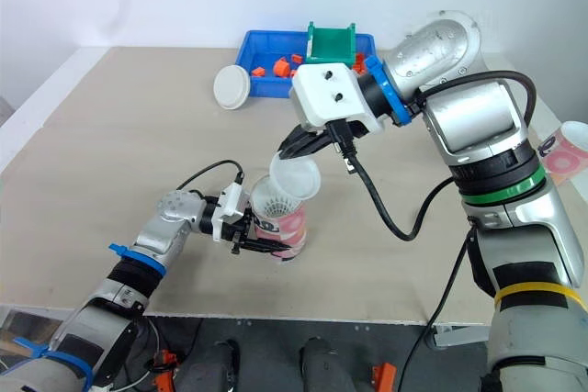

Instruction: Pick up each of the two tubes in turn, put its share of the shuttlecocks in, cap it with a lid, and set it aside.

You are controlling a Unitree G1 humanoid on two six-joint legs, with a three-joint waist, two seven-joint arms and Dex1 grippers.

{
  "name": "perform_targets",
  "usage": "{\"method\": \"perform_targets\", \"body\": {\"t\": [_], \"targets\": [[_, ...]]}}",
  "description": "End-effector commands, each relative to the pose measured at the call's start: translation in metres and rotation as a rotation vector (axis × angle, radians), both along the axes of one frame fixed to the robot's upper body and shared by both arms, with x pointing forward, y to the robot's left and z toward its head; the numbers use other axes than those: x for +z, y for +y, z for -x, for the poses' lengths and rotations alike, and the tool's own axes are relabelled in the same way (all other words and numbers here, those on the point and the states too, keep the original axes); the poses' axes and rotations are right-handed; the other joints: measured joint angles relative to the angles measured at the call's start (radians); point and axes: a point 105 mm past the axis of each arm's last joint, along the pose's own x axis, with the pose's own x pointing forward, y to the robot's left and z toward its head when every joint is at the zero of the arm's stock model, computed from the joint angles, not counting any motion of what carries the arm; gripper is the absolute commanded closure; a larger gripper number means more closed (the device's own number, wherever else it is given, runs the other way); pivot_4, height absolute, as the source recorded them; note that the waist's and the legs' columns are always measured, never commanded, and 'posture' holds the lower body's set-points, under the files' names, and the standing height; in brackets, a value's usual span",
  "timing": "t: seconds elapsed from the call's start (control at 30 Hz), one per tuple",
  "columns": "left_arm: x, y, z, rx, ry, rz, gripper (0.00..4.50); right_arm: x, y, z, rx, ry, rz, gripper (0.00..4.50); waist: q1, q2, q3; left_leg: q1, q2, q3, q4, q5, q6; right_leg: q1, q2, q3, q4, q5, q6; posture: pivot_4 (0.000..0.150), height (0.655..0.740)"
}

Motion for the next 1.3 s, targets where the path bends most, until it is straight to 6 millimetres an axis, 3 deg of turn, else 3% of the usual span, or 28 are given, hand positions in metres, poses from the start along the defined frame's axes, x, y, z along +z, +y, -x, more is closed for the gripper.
{"method": "perform_targets", "body": {"t": [0.03, 0.2, 0.37, 0.63, 1.13, 1.27, 1.3], "targets": [[-0.025, 0.009, 0.006, -0.016, 0.071, -0.131, 2.29, 0.003, 0.005, 0.006, 0.081, -0.063, 0.084, 4.47, 0.0, 0.0, 0.0, 0.0, 0.0, 0.0, 0.0, 0.0, 0.0, -0.001, 0.0, 0.0, 0.0, 0.0, -0.001, 0.15, 0.7384], [-0.025, 0.012, 0.005, -0.012, 0.073, -0.145, 2.29, -0.002, 0.017, 0.016, 0.171, -0.09, 0.143, 4.47, 0.0, 0.0, 0.0, 0.0, 0.0, 0.0, -0.001, -0.001, 0.001, -0.001, 0.0, -0.001, 0.001, -0.001, -0.002, 0.15, 0.7384], [-0.026, 0.013, 0.004, -0.011, 0.077, -0.15, 2.29, 0.005, 0.03, 0.019, 0.224, -0.133, 0.148, 4.47, -0.002, 0.0, 0.0, 0.0, 0.001, 0.0, -0.001, -0.001, 0.001, -0.002, 0.0, -0.001, 0.001, -0.001, -0.002, 0.15, 0.7384], [-0.025, 0.016, 0.003, 0.002, 0.078, -0.148, 2.29, 0.008, 0.033, 0.023, 0.267, -0.17, 0.171, 4.47, -0.002, 0.0, 0.0, 0.0, 0.001, -0.001, -0.001, -0.001, 0.001, -0.002, 0.001, -0.002, 0.001, -0.001, -0.002, 0.15, 0.7384], [-0.024, 0.019, 0.0, 0.024, 0.082, -0.143, 2.29, -0.024, 0.025, 0.015, 0.31, -0.18, 0.331, 4.47, -0.002, 0.0, 0.0, 0.0, 0.001, -0.001, -0.001, -0.001, 0.001, -0.001, 0.0, -0.002, 0.001, -0.001, -0.003, 0.15, 0.7384], [-0.024, 0.021, 0.001, 0.033, 0.085, -0.14, 2.29, -0.026, 0.039, 0.014, 0.347, -0.19, 0.253, 4.47, -0.004, -0.002, -0.001, 0.001, 0.001, -0.001, -0.001, -0.001, 0.001, -0.001, 0.001, -0.002, 0.001, -0.001, -0.003, 0.15, 0.7384], [-0.024, 0.021, 0.001, 0.035, 0.087, -0.139, 2.29, -0.026, 0.043, 0.015, 0.353, -0.188, 0.227, 4.18, -0.005, -0.002, -0.001, 0.001, 0.002, -0.001, -0.001, -0.001, 0.001, -0.001, 0.001, -0.002, 0.001, -0.001, -0.003, 0.15, 0.7384]]}}
